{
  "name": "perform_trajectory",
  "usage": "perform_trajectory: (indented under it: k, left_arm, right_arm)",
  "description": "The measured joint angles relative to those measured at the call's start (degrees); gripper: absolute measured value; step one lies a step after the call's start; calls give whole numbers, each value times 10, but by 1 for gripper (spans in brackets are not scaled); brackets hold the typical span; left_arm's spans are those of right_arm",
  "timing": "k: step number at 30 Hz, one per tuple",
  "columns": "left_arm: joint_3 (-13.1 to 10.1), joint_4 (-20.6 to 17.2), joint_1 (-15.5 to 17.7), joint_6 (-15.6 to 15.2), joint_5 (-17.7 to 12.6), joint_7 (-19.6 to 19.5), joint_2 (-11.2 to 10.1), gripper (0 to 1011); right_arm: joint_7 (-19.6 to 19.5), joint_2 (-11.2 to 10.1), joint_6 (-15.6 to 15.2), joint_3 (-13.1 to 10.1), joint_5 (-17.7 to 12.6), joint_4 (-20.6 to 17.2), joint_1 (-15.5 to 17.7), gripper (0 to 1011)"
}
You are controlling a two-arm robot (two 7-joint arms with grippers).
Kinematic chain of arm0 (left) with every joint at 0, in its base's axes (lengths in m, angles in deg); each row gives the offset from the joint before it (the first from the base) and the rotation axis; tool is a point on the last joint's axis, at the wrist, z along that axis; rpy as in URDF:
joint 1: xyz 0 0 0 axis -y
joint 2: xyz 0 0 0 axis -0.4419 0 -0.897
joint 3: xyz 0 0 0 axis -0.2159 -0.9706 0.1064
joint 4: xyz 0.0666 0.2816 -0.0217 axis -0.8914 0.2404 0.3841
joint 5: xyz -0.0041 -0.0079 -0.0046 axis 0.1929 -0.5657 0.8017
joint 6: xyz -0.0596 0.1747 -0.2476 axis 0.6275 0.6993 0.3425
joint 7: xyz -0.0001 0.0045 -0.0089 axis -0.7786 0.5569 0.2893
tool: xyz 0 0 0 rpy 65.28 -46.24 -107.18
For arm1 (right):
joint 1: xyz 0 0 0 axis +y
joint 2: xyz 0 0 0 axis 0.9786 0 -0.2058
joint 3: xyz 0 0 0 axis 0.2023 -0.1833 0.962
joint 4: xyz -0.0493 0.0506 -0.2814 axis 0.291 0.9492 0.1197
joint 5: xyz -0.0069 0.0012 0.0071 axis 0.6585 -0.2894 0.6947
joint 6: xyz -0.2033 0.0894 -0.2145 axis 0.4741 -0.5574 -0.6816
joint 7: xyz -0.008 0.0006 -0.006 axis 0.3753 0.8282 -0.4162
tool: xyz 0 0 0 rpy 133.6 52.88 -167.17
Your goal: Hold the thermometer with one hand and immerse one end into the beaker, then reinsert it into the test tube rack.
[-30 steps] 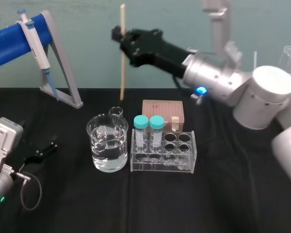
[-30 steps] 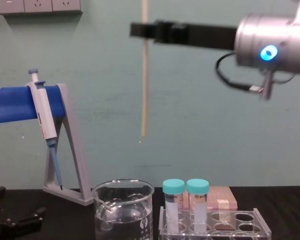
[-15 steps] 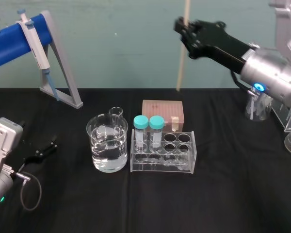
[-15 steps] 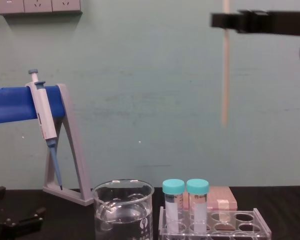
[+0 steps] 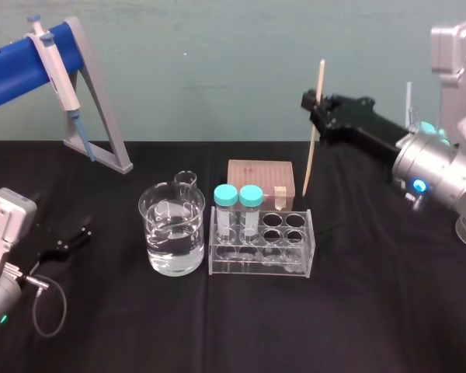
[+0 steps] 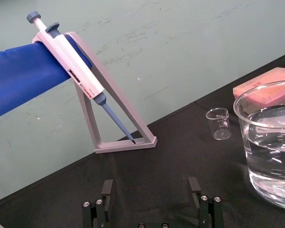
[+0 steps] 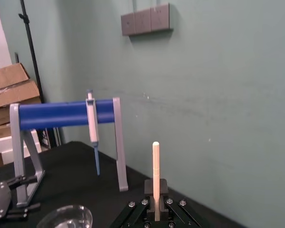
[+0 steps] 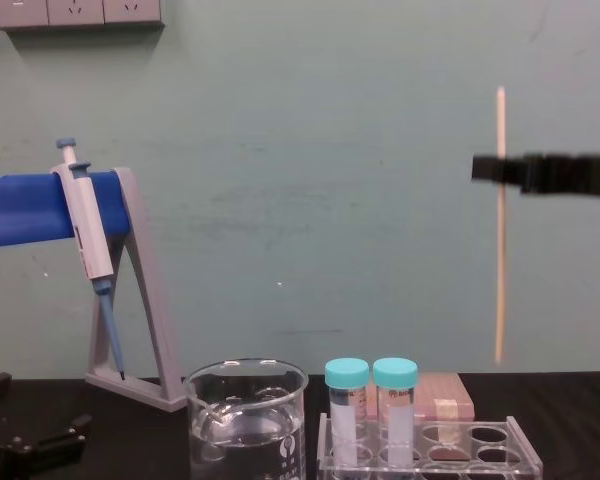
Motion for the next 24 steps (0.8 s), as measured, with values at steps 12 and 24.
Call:
perform_trajectory:
  k: [12, 24]
  left_arm:
    - [0, 0, 0, 0, 0, 0, 0, 1004]
    - [0, 0, 0, 0, 0, 0, 0, 1003]
  right_arm:
    - [23, 7, 13, 23, 15, 53, -7, 48]
    - [40, 15, 24, 30, 25, 77, -20, 48]
